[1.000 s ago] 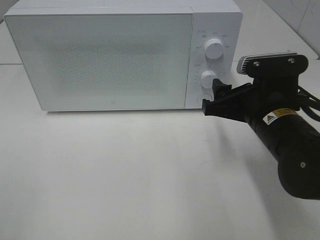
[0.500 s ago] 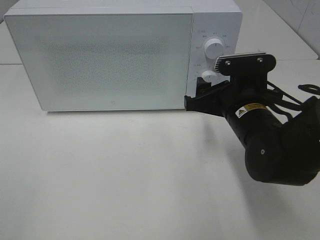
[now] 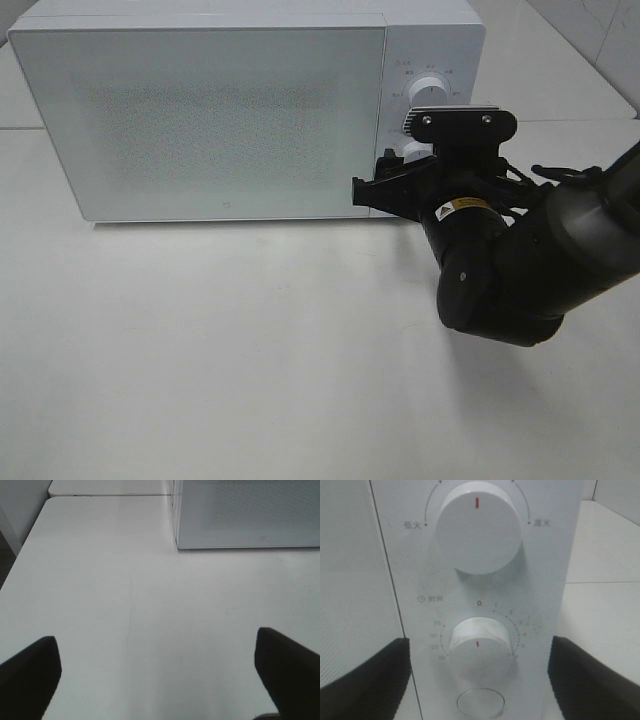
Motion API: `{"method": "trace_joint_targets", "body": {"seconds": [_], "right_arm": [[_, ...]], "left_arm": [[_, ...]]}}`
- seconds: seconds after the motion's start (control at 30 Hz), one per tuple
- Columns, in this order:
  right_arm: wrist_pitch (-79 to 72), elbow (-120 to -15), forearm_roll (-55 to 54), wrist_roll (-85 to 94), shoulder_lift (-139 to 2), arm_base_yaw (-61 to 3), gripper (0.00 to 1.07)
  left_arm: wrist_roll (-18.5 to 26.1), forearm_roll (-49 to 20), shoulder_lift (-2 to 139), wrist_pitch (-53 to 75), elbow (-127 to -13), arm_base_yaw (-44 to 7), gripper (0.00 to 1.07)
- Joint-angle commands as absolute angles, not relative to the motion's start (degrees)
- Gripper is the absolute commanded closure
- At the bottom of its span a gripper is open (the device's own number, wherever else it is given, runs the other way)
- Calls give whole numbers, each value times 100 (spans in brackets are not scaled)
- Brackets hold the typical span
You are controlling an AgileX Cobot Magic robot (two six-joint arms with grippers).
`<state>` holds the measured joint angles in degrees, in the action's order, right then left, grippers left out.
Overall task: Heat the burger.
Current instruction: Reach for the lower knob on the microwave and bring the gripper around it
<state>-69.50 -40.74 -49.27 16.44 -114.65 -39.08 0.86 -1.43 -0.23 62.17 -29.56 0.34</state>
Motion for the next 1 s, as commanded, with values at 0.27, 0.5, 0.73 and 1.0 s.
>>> {"method": "trace_joint_targets", "body": {"seconds": [0.27, 0.5, 0.73, 1.0], "right_arm": [[-7145, -4440, -4813, 1730, -11780, -3650, 34], [-7116, -4578, -4733, 1742, -11906, -3604, 36], [-7059, -4635, -4733, 1742, -11918, -3535, 39], [-6921, -4635, -4756, 1621, -11918, -3535, 69]], "left_arm": [[80, -206, -120, 6148, -2956, 46, 9], [80, -206, -120, 6148, -2956, 46, 9], [80, -206, -120, 6148, -2956, 46, 9], [80, -206, -120, 6148, -2956, 46, 9]]}}
